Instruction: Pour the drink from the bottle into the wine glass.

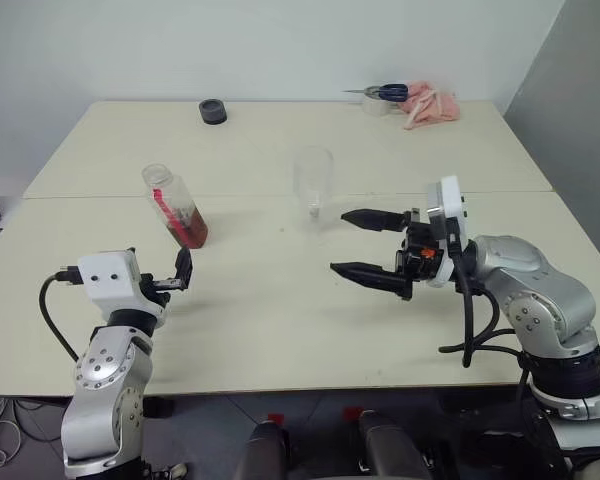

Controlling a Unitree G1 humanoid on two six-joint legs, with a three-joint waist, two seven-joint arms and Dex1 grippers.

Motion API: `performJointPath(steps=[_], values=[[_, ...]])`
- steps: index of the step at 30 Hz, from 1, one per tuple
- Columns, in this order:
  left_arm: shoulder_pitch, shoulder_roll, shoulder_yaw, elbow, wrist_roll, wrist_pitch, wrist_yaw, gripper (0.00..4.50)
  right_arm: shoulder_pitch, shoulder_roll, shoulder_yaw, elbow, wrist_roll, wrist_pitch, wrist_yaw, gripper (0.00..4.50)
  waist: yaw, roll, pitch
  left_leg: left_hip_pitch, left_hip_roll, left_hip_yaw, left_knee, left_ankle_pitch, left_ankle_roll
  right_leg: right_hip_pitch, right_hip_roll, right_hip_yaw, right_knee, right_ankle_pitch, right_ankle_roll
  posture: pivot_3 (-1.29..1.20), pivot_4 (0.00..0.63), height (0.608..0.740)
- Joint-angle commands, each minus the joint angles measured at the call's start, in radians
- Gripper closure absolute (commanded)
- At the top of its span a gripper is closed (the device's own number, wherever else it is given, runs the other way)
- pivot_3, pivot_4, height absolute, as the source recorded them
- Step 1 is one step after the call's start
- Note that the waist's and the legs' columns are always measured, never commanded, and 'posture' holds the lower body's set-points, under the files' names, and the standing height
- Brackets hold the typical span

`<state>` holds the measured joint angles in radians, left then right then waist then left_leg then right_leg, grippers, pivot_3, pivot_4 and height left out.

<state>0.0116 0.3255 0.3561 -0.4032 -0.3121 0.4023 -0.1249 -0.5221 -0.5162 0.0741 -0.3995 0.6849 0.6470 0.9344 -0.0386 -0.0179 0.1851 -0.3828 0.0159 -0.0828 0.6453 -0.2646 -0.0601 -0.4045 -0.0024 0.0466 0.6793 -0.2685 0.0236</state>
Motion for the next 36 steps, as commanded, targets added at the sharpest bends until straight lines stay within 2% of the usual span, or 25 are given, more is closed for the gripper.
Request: performJointPath(steps=[1,12,21,28,36], values=[[-0.033,0.037,0.037,0.022,-0.017,-0.024,-0.037,0.00,-0.039,0.009,0.008,-0.043,0.013,0.005,-0.014,0.03,0.000,0.000,0.000,0.000,0.000,0.000,0.000,0.000,0.000,0.000,0.000,0.000,0.000,0.000,0.000,0.00,0.150,0.740],[-0.122,0.121,0.062,0.172,-0.045,-0.045,-0.151,0.00,-0.072,0.023,0.018,-0.040,-0.045,-0.005,-0.104,0.03,0.005,0.000,0.000,0.000,0.000,0.000,0.000,0.000,0.000,0.000,-0.001,0.000,0.000,0.000,0.000,0.00,0.150,0.740],[-0.213,0.157,0.050,0.298,-0.050,-0.057,-0.230,0.00,-0.029,0.039,0.013,-0.058,-0.076,-0.025,-0.149,0.03,0.005,-0.001,0.000,-0.001,0.000,0.000,0.000,0.000,0.000,-0.001,-0.001,-0.001,0.000,0.000,0.000,0.00,0.150,0.740],[-0.331,0.192,0.015,0.463,-0.022,-0.115,-0.295,0.00,-0.011,0.047,0.007,-0.061,-0.075,-0.027,-0.171,0.03,0.006,-0.001,0.000,-0.001,0.000,0.000,0.000,0.000,0.000,-0.001,-0.001,-0.001,0.000,0.000,0.000,0.00,0.150,0.740],[-0.466,0.185,-0.040,0.695,0.022,-0.227,-0.327,0.00,-0.008,0.049,-0.004,-0.058,-0.073,-0.025,-0.195,0.03,0.006,-0.001,0.001,-0.001,0.000,-0.001,0.000,0.000,0.000,-0.001,-0.001,-0.001,0.000,0.000,0.000,0.00,0.150,0.740]])
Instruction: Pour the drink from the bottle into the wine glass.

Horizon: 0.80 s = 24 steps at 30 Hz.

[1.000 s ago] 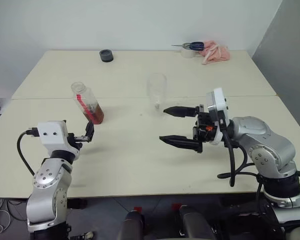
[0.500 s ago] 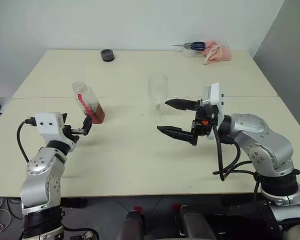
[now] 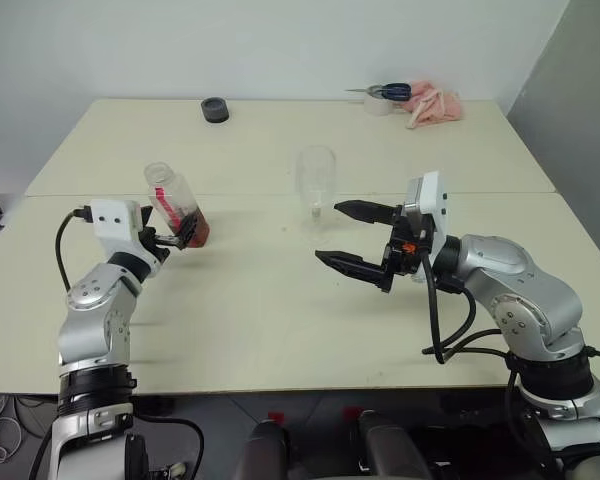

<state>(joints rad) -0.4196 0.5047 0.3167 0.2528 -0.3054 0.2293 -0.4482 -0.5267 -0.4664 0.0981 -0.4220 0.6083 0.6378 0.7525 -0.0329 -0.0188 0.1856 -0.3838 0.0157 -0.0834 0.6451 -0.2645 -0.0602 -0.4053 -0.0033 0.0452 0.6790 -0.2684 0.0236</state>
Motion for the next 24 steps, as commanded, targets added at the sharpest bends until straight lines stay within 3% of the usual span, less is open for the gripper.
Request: performJointPath(steps=[1,9,12,19,24], values=[[-0.050,0.001,-0.005,0.062,0.017,-0.067,-0.003,0.00,-0.002,-0.001,-0.029,-0.037,0.004,-0.014,-0.017,0.03,0.000,0.000,0.000,0.000,0.000,0.000,0.000,0.000,0.000,0.000,0.000,0.000,0.000,0.000,0.000,0.00,0.150,0.740],[-0.107,-0.007,-0.019,0.172,0.035,-0.140,-0.001,0.00,0.000,-0.006,-0.037,-0.048,0.016,0.001,-0.041,0.03,-0.001,0.000,0.000,0.000,0.000,0.000,0.000,0.000,0.000,0.000,0.000,0.000,0.000,0.000,0.000,0.00,0.150,0.740],[-0.110,-0.003,-0.020,0.192,0.041,-0.157,-0.004,0.58,0.001,-0.007,-0.039,-0.049,0.017,0.003,-0.046,0.00,-0.001,0.000,0.000,0.000,0.000,-0.001,0.000,0.000,0.000,0.000,0.000,0.000,0.000,0.000,0.000,0.00,0.150,0.740],[-0.114,0.007,-0.013,0.211,0.039,-0.171,-0.010,2.65,-0.002,-0.002,-0.039,-0.047,0.020,0.006,-0.053,0.00,0.000,0.000,0.000,0.000,0.000,-0.001,0.000,0.000,0.000,0.000,0.000,0.000,0.000,0.000,0.000,0.00,0.150,0.740],[-0.112,0.014,-0.010,0.224,0.040,-0.182,-0.009,2.82,-0.005,0.002,-0.038,-0.044,0.020,0.004,-0.059,0.00,0.000,0.000,0.000,0.000,0.000,-0.001,0.000,0.000,0.000,0.000,0.000,0.000,0.000,0.000,0.000,0.00,0.150,0.740]])
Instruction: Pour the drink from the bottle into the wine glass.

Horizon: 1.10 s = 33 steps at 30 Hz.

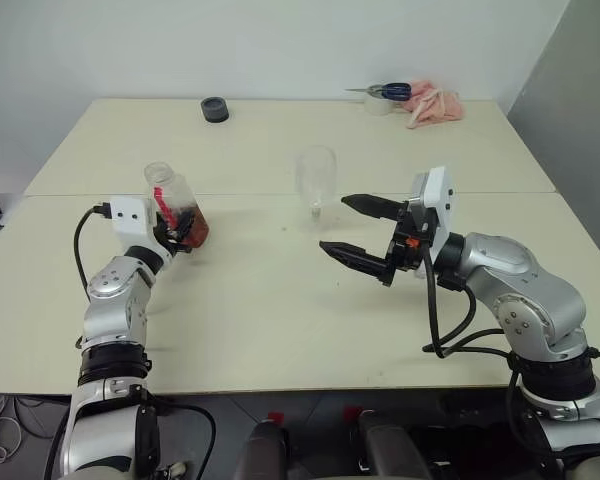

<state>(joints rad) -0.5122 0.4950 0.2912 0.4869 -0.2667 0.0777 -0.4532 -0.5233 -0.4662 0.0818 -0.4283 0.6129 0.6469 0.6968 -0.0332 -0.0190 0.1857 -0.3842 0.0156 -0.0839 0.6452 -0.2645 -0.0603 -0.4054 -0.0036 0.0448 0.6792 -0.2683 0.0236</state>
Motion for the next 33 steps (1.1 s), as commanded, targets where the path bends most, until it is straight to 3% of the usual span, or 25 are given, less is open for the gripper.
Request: performJointPath(steps=[1,9,15,23,33], values=[[-0.019,0.025,0.014,-0.013,0.003,-0.030,-0.003,2.82,-0.008,0.002,-0.023,-0.037,0.014,-0.005,-0.005,0.00,0.000,0.000,0.000,0.000,0.000,0.000,0.000,0.000,0.000,0.000,0.000,0.000,0.000,0.000,0.000,0.00,0.150,0.740],[-0.127,0.063,-0.088,-0.089,0.101,-0.019,0.000,2.82,-0.023,0.024,-0.044,0.032,-0.076,-0.090,-0.067,0.00,0.002,-0.002,0.001,-0.001,0.000,-0.001,0.000,0.000,0.000,0.000,0.000,-0.001,0.000,0.000,0.000,0.00,0.150,0.740],[-0.268,0.080,-0.203,-0.037,0.206,-0.087,-0.049,2.82,-0.054,0.065,-0.061,0.149,-0.204,-0.237,-0.134,0.00,0.002,-0.002,0.001,-0.002,-0.002,0.000,0.000,0.000,0.000,0.000,-0.001,-0.001,0.000,0.000,0.000,0.00,0.150,0.740],[-0.509,0.135,-0.380,0.171,0.394,-0.332,-0.143,2.82,-0.064,0.121,-0.070,0.231,-0.236,-0.315,-0.141,0.00,-0.003,-0.002,0.002,-0.004,-0.002,0.000,0.000,0.000,0.000,-0.003,0.000,0.000,0.000,0.000,0.000,0.00,0.150,0.740],[-0.682,0.160,-0.485,0.422,0.557,-0.563,-0.123,2.82,-0.030,0.153,-0.067,0.220,-0.249,-0.336,-0.159,0.00,-0.001,-0.002,0.002,-0.012,-0.002,0.000,0.002,0.000,0.000,-0.010,-0.001,-0.001,0.001,0.000,0.000,0.00,0.150,0.740]])
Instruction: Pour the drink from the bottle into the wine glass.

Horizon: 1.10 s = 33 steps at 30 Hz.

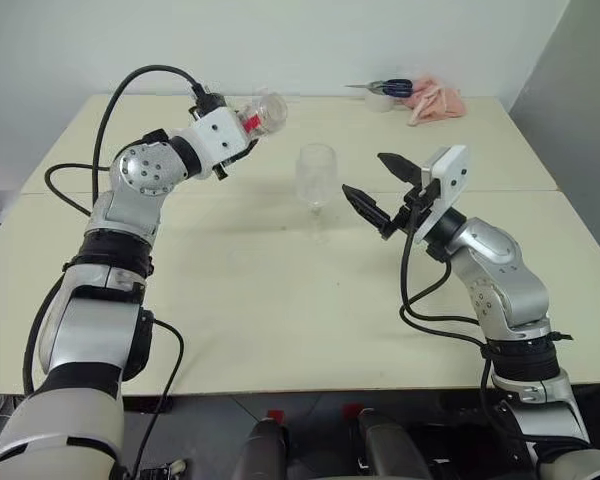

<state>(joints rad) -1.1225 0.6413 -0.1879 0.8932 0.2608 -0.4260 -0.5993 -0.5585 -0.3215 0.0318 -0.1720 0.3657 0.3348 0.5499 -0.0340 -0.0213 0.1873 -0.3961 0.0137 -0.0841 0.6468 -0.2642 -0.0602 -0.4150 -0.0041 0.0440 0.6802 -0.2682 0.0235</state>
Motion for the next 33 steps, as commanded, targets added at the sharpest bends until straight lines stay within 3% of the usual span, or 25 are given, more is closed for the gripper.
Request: performJointPath(steps=[1,15,33], values=[[-0.086,0.011,-0.013,0.035,0.041,-0.072,0.026,2.82,0.009,0.010,-0.016,-0.040,-0.003,-0.024,-0.015,0.00,0.000,0.000,0.000,-0.001,0.000,0.000,0.000,0.000,0.000,-0.001,0.000,0.000,0.000,0.000,0.000,0.00,0.150,0.740],[-0.185,-0.039,-0.059,0.171,0.121,-0.167,0.059,2.82,0.040,0.019,-0.017,-0.088,-0.011,-0.013,-0.044,0.00,-0.001,0.000,0.000,-0.004,-0.001,0.001,0.000,0.000,0.000,-0.006,0.000,0.000,0.001,0.000,0.000,0.00,0.150,0.740],[-0.267,-0.006,-0.165,0.223,0.300,-0.264,0.212,2.82,0.052,0.032,-0.021,-0.110,0.005,-0.004,-0.054,0.00,-0.001,0.000,0.000,-0.004,-0.001,0.001,0.000,0.000,0.000,-0.005,-0.001,0.001,0.002,0.000,0.000,0.00,0.150,0.740]])
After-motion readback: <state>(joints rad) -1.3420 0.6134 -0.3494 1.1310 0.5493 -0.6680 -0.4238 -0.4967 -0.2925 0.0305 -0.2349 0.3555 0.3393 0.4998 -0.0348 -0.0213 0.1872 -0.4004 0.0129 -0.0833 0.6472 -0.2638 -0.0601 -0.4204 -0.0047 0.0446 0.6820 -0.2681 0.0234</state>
